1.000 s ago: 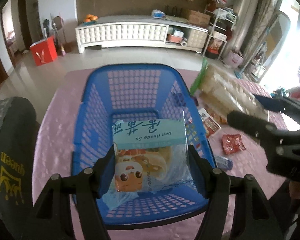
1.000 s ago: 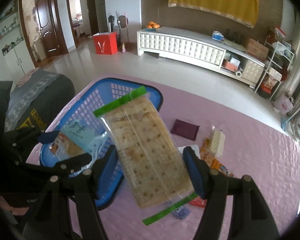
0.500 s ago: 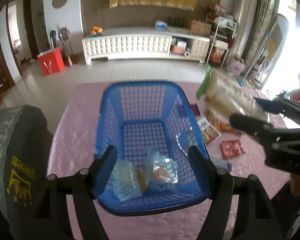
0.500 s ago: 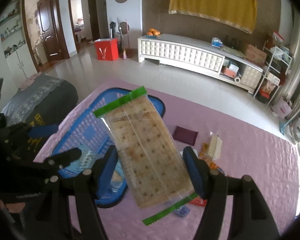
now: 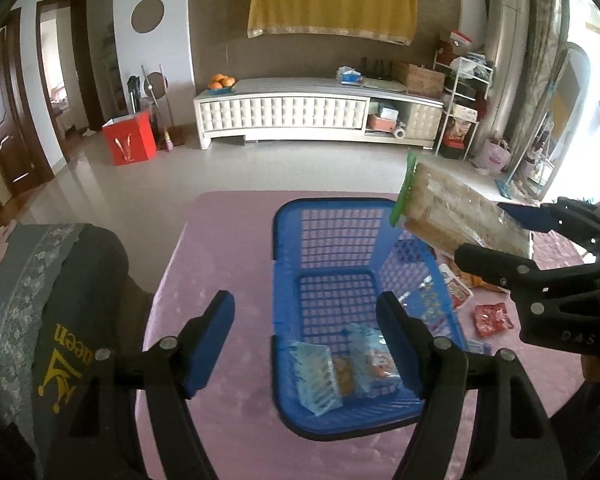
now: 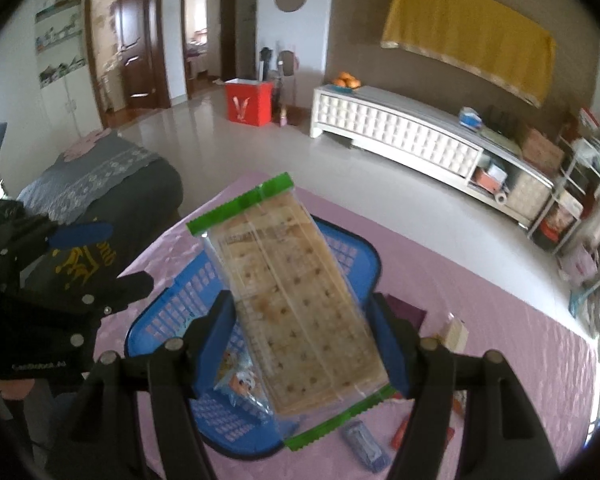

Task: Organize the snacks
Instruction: 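Lower the cracker pack into the blue basket and open the right tool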

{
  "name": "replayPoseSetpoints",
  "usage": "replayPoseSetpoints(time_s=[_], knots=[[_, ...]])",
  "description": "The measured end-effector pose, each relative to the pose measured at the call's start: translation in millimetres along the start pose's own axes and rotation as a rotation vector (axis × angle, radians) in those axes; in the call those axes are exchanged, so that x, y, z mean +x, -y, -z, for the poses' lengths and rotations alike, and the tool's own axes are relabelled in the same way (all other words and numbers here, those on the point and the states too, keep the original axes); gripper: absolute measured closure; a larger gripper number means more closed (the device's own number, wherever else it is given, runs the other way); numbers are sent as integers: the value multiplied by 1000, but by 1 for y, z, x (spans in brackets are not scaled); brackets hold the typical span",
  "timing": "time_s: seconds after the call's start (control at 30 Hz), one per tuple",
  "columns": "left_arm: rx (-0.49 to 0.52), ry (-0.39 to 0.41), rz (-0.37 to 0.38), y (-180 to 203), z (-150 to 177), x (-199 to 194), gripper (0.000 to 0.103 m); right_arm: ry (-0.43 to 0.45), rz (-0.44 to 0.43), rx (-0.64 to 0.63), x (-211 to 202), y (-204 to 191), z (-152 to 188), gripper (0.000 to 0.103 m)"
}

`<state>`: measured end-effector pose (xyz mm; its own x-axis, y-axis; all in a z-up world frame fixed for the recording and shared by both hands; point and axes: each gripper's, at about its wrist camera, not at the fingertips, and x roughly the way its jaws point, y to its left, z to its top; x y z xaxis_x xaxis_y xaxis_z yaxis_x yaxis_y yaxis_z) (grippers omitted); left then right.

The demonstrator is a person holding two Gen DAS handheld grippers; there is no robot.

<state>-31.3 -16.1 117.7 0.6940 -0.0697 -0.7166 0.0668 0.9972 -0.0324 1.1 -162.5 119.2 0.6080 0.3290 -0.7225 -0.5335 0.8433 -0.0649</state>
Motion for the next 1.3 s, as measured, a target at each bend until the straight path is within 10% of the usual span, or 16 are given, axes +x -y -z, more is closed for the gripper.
replayPoseSetpoints(time_s=[0.67,0.73,1.3], knots=[[-64,-77,-22,-32,1,61,32,-149,-75,-117,94,-5,-11,30],[-67,-78,-17,-31,4,62,32,-177,-66,-148,98,-9,-7,11],[-1,-1,-13,5,6,-4,32,-49,7,-117,-3,11,1,3]])
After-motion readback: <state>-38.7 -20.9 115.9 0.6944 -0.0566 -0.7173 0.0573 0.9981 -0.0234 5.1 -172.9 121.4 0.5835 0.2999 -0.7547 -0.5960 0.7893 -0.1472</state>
